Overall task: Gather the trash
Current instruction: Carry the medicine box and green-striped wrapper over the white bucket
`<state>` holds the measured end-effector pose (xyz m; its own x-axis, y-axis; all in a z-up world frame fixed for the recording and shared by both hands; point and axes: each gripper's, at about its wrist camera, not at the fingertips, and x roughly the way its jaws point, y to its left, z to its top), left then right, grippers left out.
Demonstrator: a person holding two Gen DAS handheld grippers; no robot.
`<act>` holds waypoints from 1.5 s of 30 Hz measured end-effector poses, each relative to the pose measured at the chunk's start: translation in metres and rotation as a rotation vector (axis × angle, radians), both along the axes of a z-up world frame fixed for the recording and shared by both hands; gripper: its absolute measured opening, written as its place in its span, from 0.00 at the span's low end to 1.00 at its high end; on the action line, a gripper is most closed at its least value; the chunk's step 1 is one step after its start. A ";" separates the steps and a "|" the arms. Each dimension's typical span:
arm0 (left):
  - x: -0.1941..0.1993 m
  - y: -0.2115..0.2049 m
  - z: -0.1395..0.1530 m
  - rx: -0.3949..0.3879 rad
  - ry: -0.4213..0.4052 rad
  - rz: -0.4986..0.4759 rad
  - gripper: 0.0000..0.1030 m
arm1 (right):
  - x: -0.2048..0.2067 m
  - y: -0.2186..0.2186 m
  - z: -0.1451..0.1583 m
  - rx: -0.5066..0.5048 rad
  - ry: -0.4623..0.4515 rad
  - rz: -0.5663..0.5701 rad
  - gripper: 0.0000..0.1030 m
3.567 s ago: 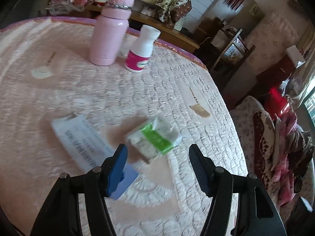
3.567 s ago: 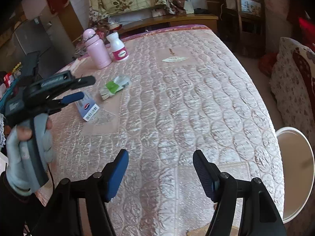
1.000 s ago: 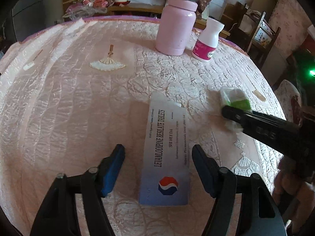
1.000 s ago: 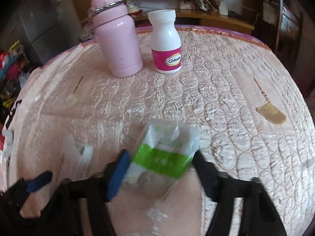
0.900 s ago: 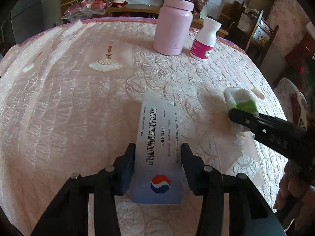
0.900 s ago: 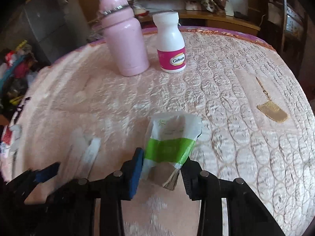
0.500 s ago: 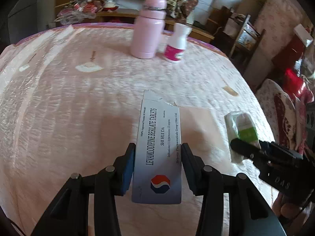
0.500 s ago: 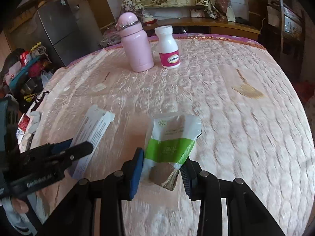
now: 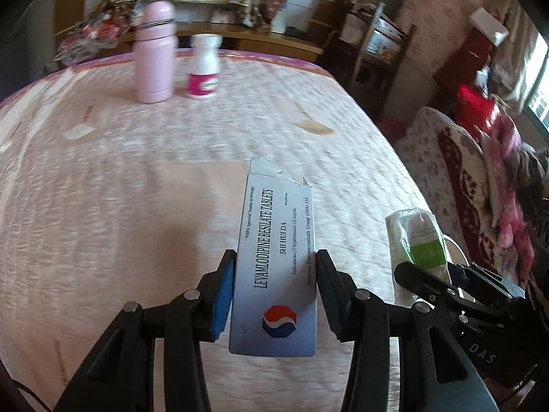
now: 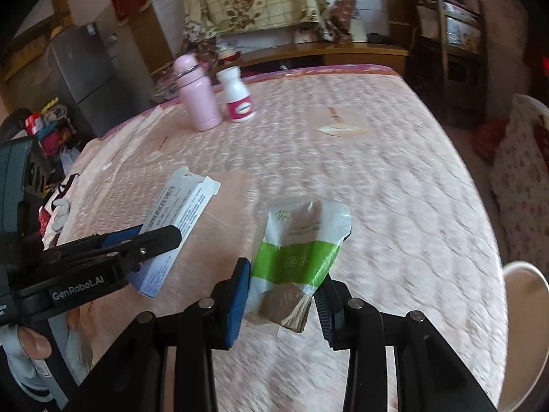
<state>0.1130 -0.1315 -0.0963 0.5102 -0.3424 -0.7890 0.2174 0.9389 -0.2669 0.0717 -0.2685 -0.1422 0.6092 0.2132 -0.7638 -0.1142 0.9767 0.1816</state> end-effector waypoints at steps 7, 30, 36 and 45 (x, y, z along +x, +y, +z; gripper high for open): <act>-0.012 -0.064 0.003 0.002 -0.012 -0.090 0.46 | -0.034 -0.062 0.008 0.020 -0.017 -0.111 0.38; -0.051 -0.257 0.002 0.077 -0.071 -0.375 0.46 | -0.122 -0.246 0.002 0.027 -0.001 -0.451 0.38; -0.054 -0.282 -0.003 0.095 -0.070 -0.408 0.46 | -0.130 -0.275 -0.010 0.044 0.024 -0.524 0.38; -0.052 -0.300 -0.012 0.059 -0.042 -0.429 0.46 | -0.131 -0.288 -0.023 0.030 0.044 -0.567 0.40</act>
